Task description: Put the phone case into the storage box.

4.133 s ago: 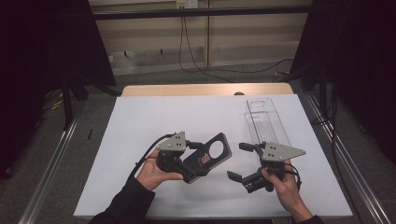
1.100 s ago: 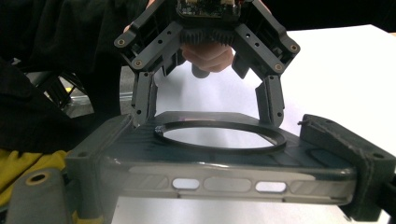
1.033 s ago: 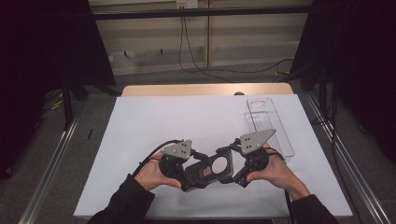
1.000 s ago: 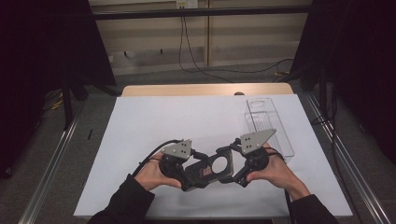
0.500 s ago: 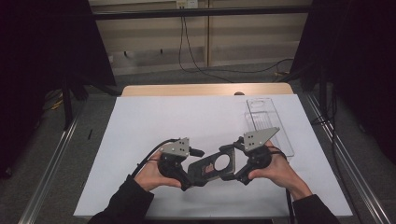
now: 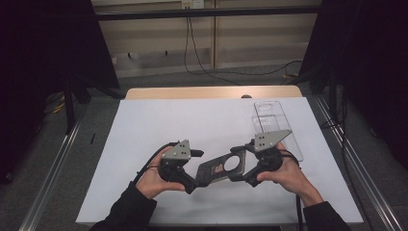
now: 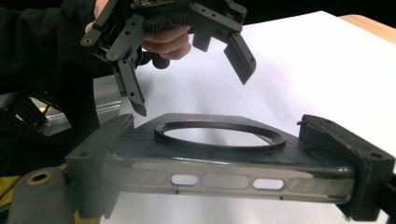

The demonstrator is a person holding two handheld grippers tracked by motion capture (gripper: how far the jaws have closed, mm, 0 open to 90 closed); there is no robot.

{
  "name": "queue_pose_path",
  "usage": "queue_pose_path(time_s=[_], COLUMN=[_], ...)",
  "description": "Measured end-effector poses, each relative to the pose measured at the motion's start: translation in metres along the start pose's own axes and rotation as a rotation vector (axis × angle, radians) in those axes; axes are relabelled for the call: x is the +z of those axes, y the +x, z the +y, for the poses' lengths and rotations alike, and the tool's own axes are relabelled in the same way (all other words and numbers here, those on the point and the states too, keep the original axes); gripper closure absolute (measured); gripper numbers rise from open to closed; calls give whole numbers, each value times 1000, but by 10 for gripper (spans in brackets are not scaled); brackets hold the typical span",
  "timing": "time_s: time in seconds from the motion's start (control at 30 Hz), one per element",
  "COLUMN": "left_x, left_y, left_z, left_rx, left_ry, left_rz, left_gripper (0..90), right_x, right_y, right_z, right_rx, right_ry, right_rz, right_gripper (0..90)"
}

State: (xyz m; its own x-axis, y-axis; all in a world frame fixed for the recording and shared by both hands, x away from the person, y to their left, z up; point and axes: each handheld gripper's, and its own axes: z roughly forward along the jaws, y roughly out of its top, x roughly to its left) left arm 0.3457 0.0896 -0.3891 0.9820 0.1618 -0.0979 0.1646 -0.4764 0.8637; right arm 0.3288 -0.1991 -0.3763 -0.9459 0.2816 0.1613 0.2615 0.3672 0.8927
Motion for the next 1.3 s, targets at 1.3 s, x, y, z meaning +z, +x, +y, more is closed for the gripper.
queue_pose_path(time_s=[1.3], left_x=[-74], left_y=[7], left_z=[-65], left_rx=[-236], left_ry=[-166], left_rz=[511], left_gripper=[21], right_x=[-35], right_y=[-14], right_z=[-7], right_rx=[122], right_ry=[-72], right_rz=[-214], right_gripper=[118])
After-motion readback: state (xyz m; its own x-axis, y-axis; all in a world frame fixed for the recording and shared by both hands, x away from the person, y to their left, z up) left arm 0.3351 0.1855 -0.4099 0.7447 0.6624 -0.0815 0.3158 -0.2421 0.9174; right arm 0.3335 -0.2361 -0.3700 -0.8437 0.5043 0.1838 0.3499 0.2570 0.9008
